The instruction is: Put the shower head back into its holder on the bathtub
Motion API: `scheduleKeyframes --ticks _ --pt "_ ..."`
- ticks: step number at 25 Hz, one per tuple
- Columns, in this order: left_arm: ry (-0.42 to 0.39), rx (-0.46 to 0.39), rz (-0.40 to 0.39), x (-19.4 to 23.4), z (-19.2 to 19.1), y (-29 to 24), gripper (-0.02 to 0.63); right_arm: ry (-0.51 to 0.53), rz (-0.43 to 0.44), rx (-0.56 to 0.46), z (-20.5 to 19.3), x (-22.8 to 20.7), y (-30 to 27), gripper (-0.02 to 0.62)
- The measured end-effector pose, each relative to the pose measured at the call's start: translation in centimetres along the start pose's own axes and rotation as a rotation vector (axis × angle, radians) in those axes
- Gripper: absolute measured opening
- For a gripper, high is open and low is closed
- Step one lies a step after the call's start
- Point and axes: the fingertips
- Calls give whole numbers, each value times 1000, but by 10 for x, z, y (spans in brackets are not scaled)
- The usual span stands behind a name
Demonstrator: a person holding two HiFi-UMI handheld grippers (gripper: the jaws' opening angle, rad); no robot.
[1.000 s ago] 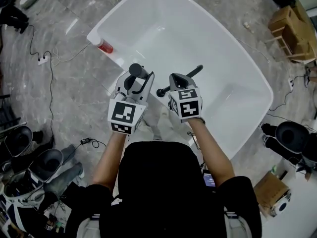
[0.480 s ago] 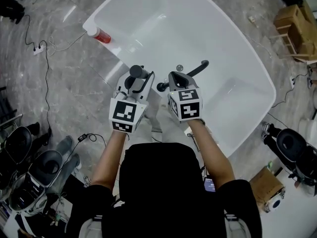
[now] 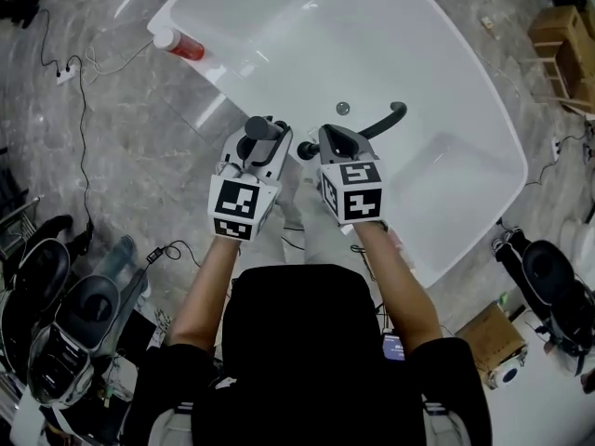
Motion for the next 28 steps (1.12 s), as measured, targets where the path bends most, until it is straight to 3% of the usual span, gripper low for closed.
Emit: scheduleKeyframes --ticks 17,28 --pt "15 109 38 16 -80 -36 144 -35 20 17 -22 0 -31 25" --pt "44 117 66 37 -109 -55 144 -35 27 34 -35 2 -50 25"
Point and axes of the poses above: the fingertips, and each gripper's own axes: y backward along the fingers, x to its left, z out of its top, and after that the axes turned 2 degrees about y, right-handed
